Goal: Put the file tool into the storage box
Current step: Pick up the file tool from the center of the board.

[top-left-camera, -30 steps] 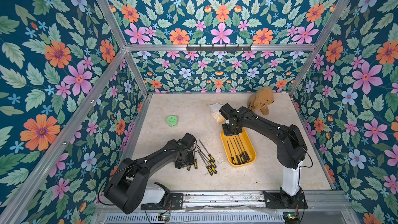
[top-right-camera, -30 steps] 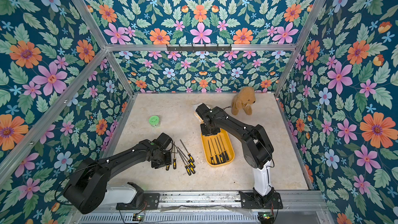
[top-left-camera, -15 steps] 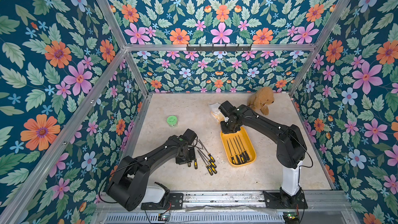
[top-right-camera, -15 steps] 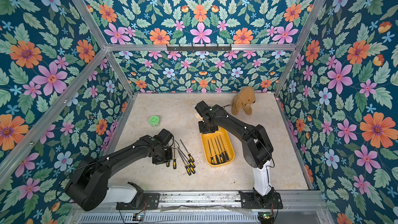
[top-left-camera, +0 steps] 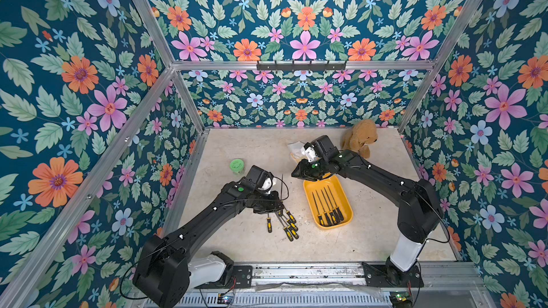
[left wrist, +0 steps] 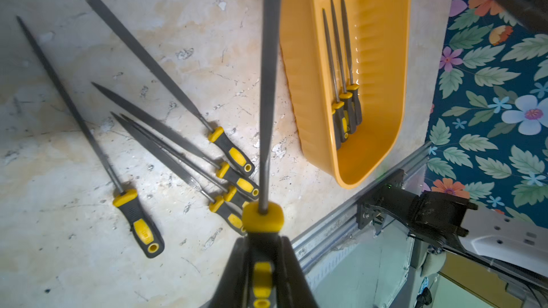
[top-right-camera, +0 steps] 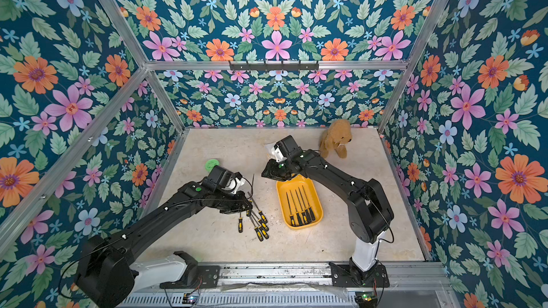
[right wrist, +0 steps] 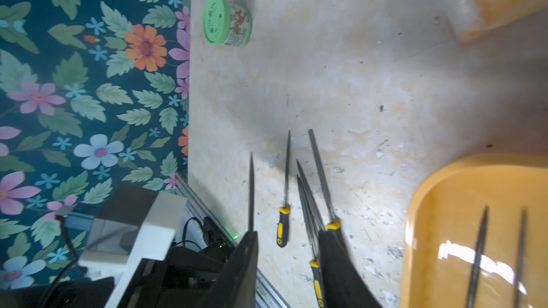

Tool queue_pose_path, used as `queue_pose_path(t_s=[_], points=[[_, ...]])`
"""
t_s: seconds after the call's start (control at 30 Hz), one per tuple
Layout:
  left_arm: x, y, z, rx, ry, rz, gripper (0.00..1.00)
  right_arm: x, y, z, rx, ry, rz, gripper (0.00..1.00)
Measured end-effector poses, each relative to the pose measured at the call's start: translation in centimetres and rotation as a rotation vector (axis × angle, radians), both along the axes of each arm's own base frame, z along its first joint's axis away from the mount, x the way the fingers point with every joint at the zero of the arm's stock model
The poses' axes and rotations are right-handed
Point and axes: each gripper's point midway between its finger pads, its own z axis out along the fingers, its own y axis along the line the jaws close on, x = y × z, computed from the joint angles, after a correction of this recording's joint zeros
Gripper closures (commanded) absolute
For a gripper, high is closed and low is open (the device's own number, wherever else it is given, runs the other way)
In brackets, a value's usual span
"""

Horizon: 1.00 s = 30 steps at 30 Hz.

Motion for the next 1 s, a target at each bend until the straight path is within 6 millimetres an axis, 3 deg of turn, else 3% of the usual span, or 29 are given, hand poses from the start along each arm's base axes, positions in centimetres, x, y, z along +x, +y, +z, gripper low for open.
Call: queue_pose_path(t_s=[0.27,0.47,0.57,0.67,0.73,0.8,0.83,0.93,1.0], points=[[-0.4,-0.7,0.0,-0.017,0.007,-0.024,1.0,-0.4,1.7,-0.6,0.068,0.042,0.009,0.6],[-0.8,-1.4,0.4,-0.047,0.001,-0.043,1.0,0.0,2.3,-2.2,0.062,0.069,0.014,0.64],[-0.8,-1.6,0.6,-0.067,0.001,-0.039,1.0,0.2,2.5,-2.8,0.055,0.077,0.014,0.75],[-0.9,-1.8,0.6,-0.076,0.004,-0.046,1.0,0.4,2.7,-2.7,0.059,0.078,0.015,0.99],[-1.0,-1.9,0.6,-0.08,0.004,-0.046,0.83,0.4,2.8,-2.4,0.067,0.081,0.015,1.0],[-0.9,-1.9,0.7,-0.086,-0.001,-0.044,0.45,0.5,2.6,-2.2,0.072,0.077,0.017,1.0],[-0.8,-2.0,0.8,-0.09,-0.007,-0.044,0.33,0.7,2.3,-2.1,0.071,0.076,0.01,1.0],[-0.4,-2.0,1.1,-0.094,-0.008,-0.021,0.07,1.4,0.3,-1.9,0.044,0.07,-0.018,1.0],[0.2,-2.0,1.5,-0.092,-0.025,-0.007,0.05,2.2,-1.6,-1.6,0.005,0.055,-0.05,1.0]])
